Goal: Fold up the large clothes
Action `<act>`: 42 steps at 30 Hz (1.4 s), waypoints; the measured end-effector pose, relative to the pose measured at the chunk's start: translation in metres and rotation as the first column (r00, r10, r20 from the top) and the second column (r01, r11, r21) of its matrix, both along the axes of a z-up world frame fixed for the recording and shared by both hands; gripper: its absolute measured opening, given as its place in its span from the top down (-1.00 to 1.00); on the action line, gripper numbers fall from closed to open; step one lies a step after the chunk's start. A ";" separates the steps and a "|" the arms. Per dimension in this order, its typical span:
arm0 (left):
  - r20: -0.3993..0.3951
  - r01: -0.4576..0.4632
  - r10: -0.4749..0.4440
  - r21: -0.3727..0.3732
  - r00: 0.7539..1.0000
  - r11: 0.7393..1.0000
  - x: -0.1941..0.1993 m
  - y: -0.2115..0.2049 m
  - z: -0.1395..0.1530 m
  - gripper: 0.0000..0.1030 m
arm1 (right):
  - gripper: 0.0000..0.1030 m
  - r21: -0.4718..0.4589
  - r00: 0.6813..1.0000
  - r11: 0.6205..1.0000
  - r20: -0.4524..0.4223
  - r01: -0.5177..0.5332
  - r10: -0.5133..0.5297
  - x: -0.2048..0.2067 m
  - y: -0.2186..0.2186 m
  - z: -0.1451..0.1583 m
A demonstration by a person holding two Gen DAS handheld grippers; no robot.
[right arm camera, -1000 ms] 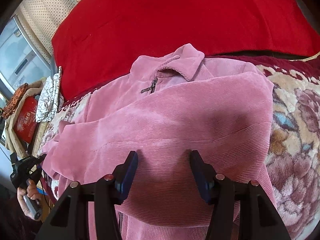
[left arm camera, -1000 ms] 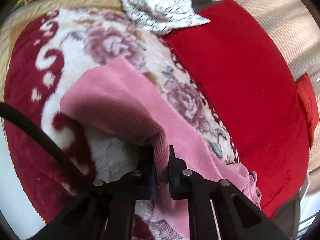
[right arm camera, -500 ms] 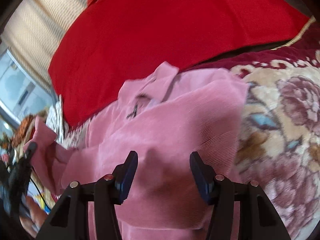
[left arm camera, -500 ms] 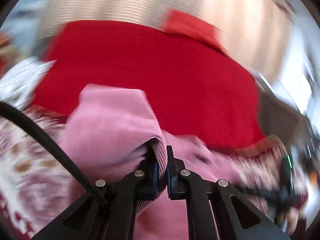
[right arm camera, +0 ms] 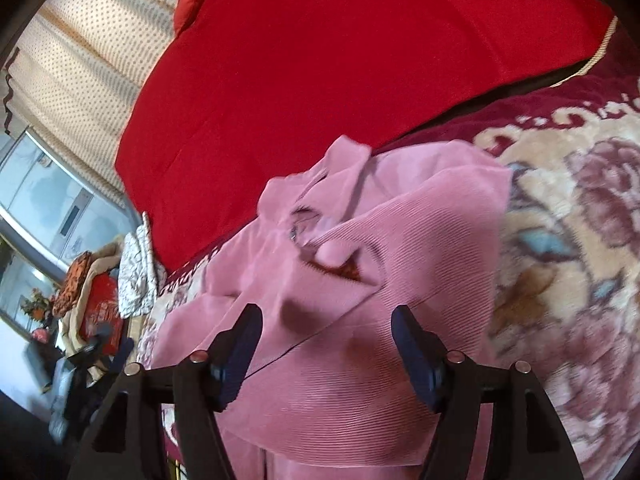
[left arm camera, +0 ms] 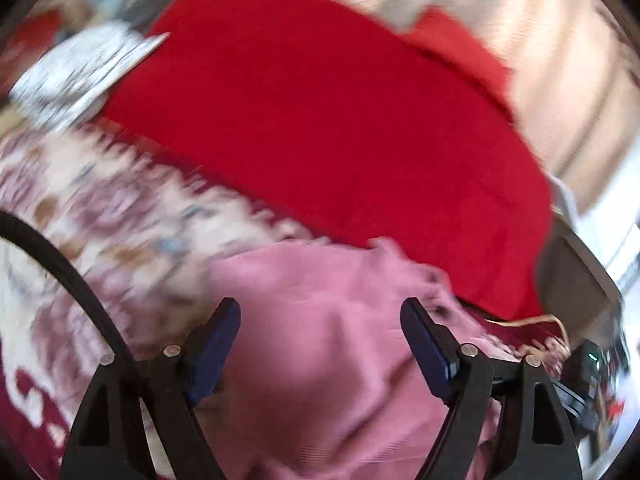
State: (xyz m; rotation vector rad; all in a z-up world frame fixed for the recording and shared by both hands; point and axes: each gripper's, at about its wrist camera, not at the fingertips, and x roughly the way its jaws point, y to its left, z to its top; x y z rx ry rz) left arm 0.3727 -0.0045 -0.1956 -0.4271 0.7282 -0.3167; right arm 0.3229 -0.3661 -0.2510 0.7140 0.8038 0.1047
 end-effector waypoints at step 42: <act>-0.172 0.426 -0.394 0.487 0.903 0.763 -0.044 -0.093 -0.051 -0.58 | -0.68 0.095 0.987 0.993 0.136 0.073 -0.086 0.024 -0.024 0.006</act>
